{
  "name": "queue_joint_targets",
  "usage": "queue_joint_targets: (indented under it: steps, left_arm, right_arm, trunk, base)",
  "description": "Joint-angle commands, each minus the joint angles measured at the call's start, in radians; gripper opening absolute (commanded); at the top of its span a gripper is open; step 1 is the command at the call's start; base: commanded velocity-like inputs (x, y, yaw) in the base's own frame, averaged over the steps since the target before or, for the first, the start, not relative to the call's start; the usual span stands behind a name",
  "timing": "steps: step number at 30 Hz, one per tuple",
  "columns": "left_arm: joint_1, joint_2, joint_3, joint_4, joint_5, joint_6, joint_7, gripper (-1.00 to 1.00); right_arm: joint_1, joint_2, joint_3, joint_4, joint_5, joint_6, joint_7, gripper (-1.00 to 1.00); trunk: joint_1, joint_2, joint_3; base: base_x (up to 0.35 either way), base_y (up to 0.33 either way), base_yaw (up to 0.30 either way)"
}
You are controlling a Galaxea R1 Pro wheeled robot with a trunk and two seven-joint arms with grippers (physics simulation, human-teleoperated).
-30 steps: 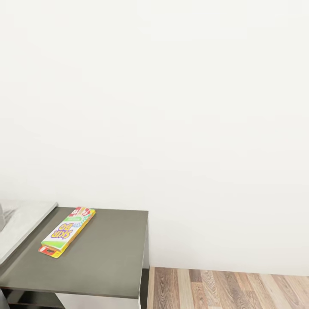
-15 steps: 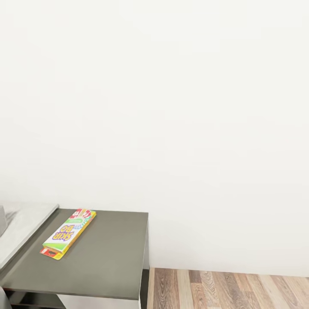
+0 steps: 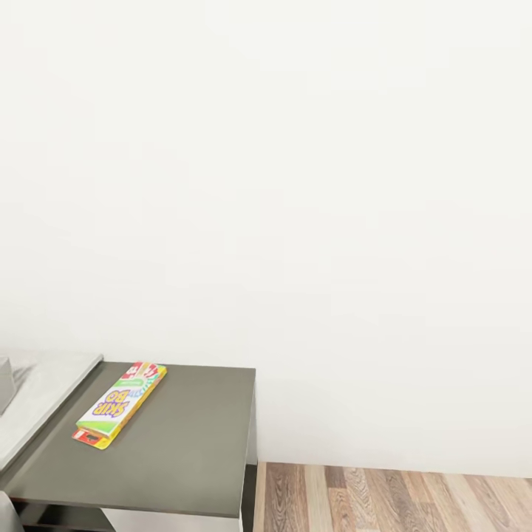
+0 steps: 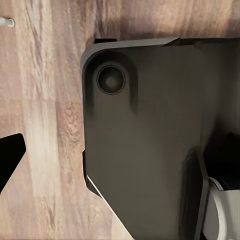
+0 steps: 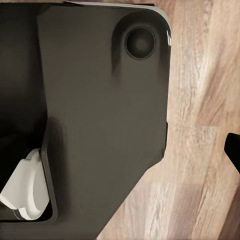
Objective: Put all the toys in the child's room - the three board games (two on the bed and one on the table), the two jigsaw puzzles on the table, and the tennis ball on the table - inside the toy box on the table in the child's room.
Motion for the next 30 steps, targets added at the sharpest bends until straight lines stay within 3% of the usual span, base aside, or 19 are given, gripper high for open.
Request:
queue_joint_targets:
  steps: [1,30]
  left_arm:
    - [0.0,0.0,0.0,-0.002,-0.001,-0.003,0.0,1.0]
    - [-0.001,0.0,0.001,-0.014,0.001,-0.002,-0.005,1.0]
  right_arm:
    - [0.0,0.0,-0.001,0.0,0.0,-0.001,0.0,1.0]
    - [0.0,0.002,-0.004,-0.002,-0.005,-0.02,0.0,1.0]
  trunk:
    - [-0.004,0.006,0.002]
    - [-0.115,0.209,0.093]
  base:
    - [0.0,0.0,0.0]
    - [0.0,0.0,0.0]
